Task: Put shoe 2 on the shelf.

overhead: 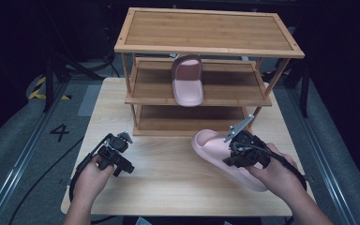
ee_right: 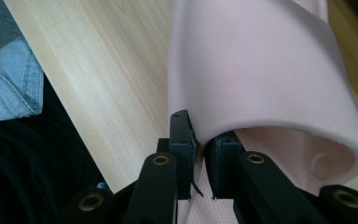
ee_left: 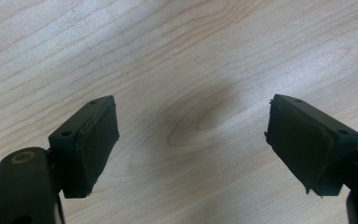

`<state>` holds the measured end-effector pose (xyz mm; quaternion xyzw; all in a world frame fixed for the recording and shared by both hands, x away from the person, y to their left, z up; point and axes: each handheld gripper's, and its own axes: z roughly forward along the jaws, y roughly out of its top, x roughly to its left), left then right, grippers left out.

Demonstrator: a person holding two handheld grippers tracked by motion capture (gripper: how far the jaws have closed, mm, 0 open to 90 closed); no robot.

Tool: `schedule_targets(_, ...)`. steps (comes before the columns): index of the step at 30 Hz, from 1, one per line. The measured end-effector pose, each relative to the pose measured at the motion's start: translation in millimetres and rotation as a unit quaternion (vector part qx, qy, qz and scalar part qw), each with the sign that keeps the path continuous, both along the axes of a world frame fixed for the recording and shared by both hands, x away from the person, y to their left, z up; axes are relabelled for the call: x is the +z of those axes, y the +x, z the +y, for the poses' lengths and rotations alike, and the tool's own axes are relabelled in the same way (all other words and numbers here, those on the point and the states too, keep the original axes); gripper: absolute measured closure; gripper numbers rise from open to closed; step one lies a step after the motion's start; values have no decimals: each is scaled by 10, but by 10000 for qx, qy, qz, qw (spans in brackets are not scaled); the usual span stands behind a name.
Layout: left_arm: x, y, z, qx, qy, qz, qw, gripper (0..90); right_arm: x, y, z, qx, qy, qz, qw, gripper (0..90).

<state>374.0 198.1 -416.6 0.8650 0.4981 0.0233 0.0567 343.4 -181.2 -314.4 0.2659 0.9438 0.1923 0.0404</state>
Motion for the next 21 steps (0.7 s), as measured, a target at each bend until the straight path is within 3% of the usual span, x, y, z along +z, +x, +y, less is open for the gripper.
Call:
schedule_targets(13, 9, 38, 19, -86, -87, 81, 9999, 175, 516, 46, -72, -39, -29, -208, 9998, 826)
schedule_targets(21, 20, 37, 5, -141, -89, 92, 9998, 174, 702, 65, -113, -77, 114, -313, 9994, 829)
